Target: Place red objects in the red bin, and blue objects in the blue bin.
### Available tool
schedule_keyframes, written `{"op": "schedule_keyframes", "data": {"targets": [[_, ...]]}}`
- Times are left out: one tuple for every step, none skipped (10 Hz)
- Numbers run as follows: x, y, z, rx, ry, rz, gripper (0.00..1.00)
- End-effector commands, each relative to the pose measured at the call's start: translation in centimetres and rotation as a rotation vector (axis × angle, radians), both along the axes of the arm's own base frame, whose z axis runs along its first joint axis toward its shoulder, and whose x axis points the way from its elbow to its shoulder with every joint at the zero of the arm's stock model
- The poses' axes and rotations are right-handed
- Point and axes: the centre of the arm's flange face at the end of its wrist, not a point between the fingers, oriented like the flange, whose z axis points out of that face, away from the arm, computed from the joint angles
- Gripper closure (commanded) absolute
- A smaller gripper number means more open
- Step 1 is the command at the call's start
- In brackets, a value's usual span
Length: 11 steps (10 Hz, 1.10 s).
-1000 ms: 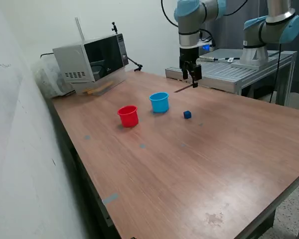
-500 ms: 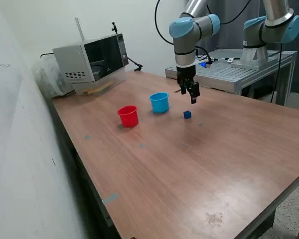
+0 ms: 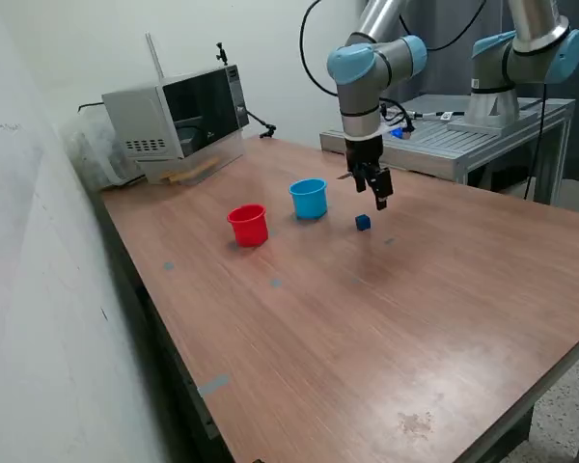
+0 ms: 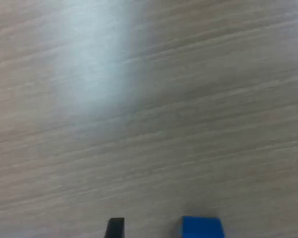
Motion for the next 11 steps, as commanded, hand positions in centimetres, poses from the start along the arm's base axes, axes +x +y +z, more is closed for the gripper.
{"op": "schedule_keyframes", "data": {"targets": [[-0.1,-0.5,0.0,-0.012,0.002,0.004,0.0],[-0.1,-0.6,0.1,-0.013,0.006,0.005,0.0],[-0.2,-0.7,0.2,-0.036,0.008,0.001,0.0],[-0.2,-0.9,0.1,-0.044,0.006,0.003,0.0],[-0.3,-0.9,0.1,-0.044,0.008,0.003,0.0],[-0.3,-0.7,0.0,-0.044,0.006,0.002,0.0],[-0.3,-0.4,-1.2,-0.045,-0.015,0.0,0.0],[-0.4,-0.2,-1.6,-0.046,-0.022,-0.002,0.0],[-0.4,0.0,-1.7,-0.046,-0.022,-0.005,0.0],[-0.6,0.2,-2.0,-0.046,-0.025,-0.007,0.0],[-1.0,0.5,-2.2,-0.046,-0.025,-0.01,0.0]]}}
